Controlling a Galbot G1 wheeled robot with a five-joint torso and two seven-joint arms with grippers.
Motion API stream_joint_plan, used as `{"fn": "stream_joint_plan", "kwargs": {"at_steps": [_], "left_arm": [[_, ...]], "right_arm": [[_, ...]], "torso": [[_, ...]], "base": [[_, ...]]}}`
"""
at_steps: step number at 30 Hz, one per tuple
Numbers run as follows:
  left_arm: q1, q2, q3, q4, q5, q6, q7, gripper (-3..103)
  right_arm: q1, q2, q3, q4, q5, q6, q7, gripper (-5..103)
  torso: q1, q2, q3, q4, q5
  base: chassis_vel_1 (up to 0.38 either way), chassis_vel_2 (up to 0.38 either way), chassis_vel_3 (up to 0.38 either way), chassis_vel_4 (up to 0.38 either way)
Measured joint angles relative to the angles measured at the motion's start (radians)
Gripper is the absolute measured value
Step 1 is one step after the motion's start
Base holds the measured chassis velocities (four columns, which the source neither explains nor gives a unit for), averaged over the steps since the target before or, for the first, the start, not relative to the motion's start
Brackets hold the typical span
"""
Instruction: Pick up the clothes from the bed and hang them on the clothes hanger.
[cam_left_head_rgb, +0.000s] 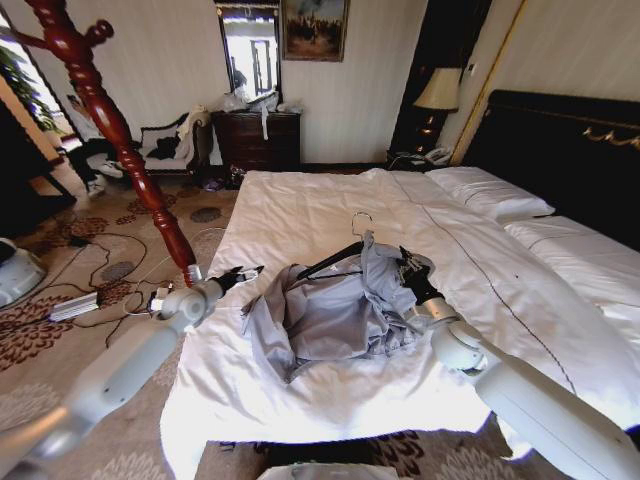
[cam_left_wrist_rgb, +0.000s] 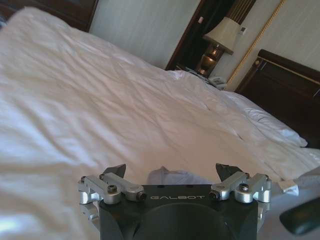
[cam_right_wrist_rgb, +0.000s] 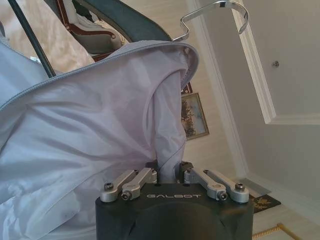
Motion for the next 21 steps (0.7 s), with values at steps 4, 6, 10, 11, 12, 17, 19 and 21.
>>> {"fn": "stream_joint_plan", "kwargs": {"at_steps": [4, 6, 10, 11, 12, 17, 19, 21], "left_arm": [[-0.096, -0.106, 0.045, 0.132, 0.028, 0.037, -0.009, 100], [-0.142, -0.158, 0.059, 0.203, 0.051, 0.066, -0.03, 100], [-0.203, -0.225, 0.077, 0.296, 0.091, 0.132, -0.098, 100], [-0.237, -0.261, 0.087, 0.347, 0.116, 0.174, -0.136, 100], [-0.256, -0.283, 0.089, 0.376, 0.126, 0.195, -0.153, 100], [-0.313, -0.364, 0.089, 0.465, 0.138, 0.263, -0.211, 100], [-0.33, -0.387, 0.092, 0.49, 0.151, 0.28, -0.218, 100], [-0.337, -0.399, 0.096, 0.505, 0.16, 0.288, -0.222, 100]], "right_arm": [[0.01, -0.008, -0.005, -0.011, 0.007, 0.004, 0.001, 18], [0.01, -0.011, -0.006, -0.01, 0.008, 0.005, 0.001, 18], [0.007, -0.009, -0.006, -0.005, 0.004, 0.005, 0.001, 18], [0.007, -0.006, -0.006, -0.007, 0.001, 0.006, 0.001, 18], [0.008, -0.005, -0.006, -0.011, -0.001, 0.007, 0.001, 18], [0.011, -0.002, -0.006, -0.023, -0.01, 0.017, 0.003, 18], [0.012, 0.0, -0.006, -0.026, -0.01, 0.018, 0.004, 18], [0.012, 0.002, -0.006, -0.027, -0.01, 0.019, 0.005, 18]], "torso": [[0.0, 0.0, 0.0, 0.0001, -0.0001], [0.0, 0.0, 0.0, -0.0004, -0.0001], [0.0, 0.0, 0.0, -0.0002, -0.0001], [0.0, 0.0, 0.0, 0.0003, -0.0001], [0.0, 0.0, 0.0, 0.0003, -0.0002], [0.0, 0.0, 0.0, -0.0002, -0.0002], [0.0, 0.0, 0.0, -0.0003, -0.0001], [0.0, 0.0, 0.0, -0.0001, -0.0001]], "base": [[0.0, 0.0, 0.0, 0.0], [0.0, 0.0, 0.0, 0.0], [0.0, 0.0, 0.0, 0.0], [0.0, 0.0, 0.0, 0.0], [0.0, 0.0, 0.0, 0.0], [0.0, 0.0, 0.0, 0.0], [0.0, 0.0, 0.0, 0.0], [0.0, 0.0, 0.0, 0.0]]}}
